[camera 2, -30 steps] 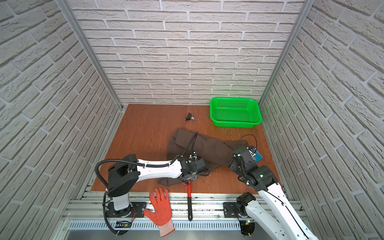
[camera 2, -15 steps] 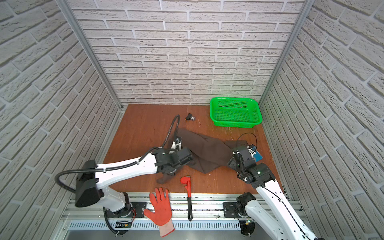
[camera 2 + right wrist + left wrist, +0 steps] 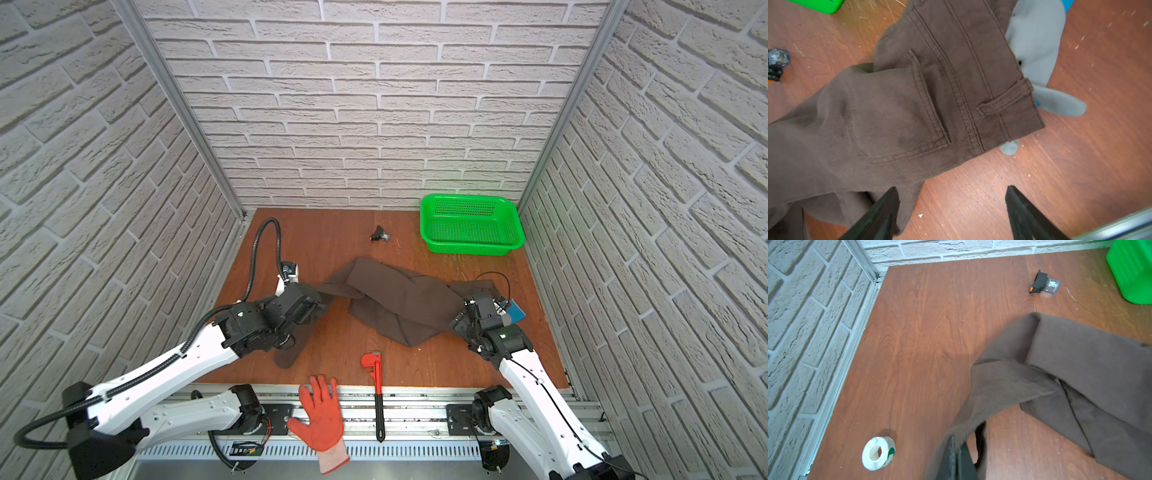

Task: Fold and stack the trousers
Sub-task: 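Grasp the trouser leg hem with the left gripper while the right gripper grasps the waistband, then lift and stretch the trousers apart between both grippers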

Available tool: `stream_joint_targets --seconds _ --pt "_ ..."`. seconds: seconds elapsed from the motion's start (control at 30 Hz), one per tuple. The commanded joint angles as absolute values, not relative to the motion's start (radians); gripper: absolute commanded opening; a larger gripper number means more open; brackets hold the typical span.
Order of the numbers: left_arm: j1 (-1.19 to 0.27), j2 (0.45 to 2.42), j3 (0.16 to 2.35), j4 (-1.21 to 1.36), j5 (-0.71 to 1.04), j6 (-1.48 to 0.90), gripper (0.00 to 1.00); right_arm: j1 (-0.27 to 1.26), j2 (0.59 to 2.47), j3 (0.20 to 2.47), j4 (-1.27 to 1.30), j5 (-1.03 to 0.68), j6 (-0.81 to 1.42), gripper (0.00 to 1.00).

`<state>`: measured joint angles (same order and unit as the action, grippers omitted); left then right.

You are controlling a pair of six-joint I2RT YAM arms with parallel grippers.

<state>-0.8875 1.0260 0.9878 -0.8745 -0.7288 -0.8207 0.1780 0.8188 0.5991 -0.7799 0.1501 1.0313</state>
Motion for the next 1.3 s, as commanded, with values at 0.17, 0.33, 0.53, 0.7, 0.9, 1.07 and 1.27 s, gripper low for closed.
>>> stream_joint_targets --seconds 0.17,0.33,0.53,0.7,0.9,1.07,1.27 --pt "-0.833 0.976 0.960 -0.817 -0.740 -0.730 0.00 0.025 0.935 0.573 -0.641 -0.028 1.017 0.80" --pt "-0.828 0.980 0.943 -0.801 -0.724 -0.726 0.00 0.004 0.925 0.530 -0.629 -0.069 1.057 0.80" --pt "-0.827 0.988 0.927 -0.781 -0.709 -0.713 0.00 -0.020 0.921 0.492 -0.601 -0.094 1.074 0.80" --pt "-0.825 0.987 0.915 -0.770 -0.706 -0.704 0.00 -0.048 0.964 0.457 -0.538 -0.104 1.080 0.79" --pt "-0.825 0.983 0.898 -0.781 -0.683 -0.724 0.00 -0.074 1.028 0.451 -0.452 -0.110 1.073 0.62" --pt "-0.824 0.954 0.906 -0.812 -0.708 -0.718 0.00 -0.079 1.022 0.493 -0.464 -0.146 1.065 0.35" --pt "-0.798 0.924 0.933 -0.846 -0.738 -0.683 0.00 -0.080 0.937 0.584 -0.575 -0.162 1.061 0.06"
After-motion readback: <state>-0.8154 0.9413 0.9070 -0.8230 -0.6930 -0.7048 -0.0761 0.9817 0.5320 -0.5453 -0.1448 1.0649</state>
